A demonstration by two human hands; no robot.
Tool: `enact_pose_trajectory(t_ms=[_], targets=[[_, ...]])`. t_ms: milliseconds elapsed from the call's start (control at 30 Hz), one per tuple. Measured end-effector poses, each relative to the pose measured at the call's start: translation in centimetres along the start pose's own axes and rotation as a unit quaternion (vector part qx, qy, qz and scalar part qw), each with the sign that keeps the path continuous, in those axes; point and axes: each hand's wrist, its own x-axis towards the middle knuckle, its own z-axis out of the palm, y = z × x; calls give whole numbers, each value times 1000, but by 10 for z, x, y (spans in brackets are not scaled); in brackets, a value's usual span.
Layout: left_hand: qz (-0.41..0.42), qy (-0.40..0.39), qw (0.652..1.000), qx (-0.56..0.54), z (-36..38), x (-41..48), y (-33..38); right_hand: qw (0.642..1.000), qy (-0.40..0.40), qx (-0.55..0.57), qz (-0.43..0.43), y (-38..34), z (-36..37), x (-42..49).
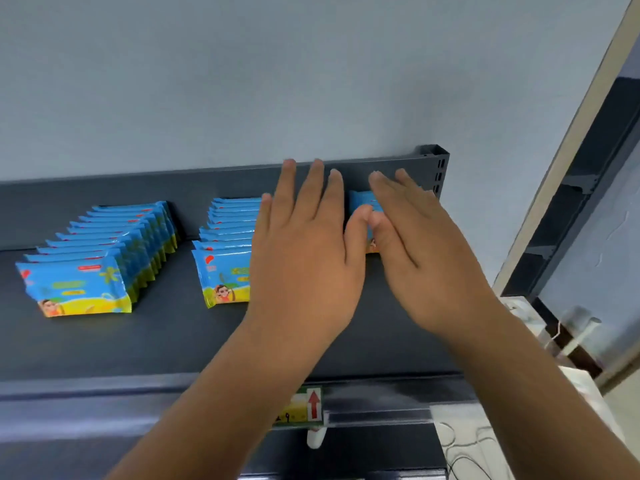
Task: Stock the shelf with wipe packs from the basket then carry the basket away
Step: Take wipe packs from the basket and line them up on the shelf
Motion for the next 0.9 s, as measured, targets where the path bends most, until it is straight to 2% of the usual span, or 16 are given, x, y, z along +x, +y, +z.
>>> enact_pose_trajectory(t_ms=[200, 367, 567, 733, 900], targets=[[-161, 28, 982, 93, -32, -56, -45, 996, -40, 35, -66, -59, 55, -3], [-284, 43, 946, 152, -68, -111, -105, 978, -135, 83, -139, -128, 118, -13], [-383, 51, 901, 197, -134, -193, -177, 950, -201, 144, -191, -235, 190, -42], [-467, 79, 864, 174, -189, -259, -251, 928, -263, 179, -193, -347, 254, -76], [-515, 55, 829, 212, -254, -344, -345, 901, -324, 209, -199, -464, 328, -116]])
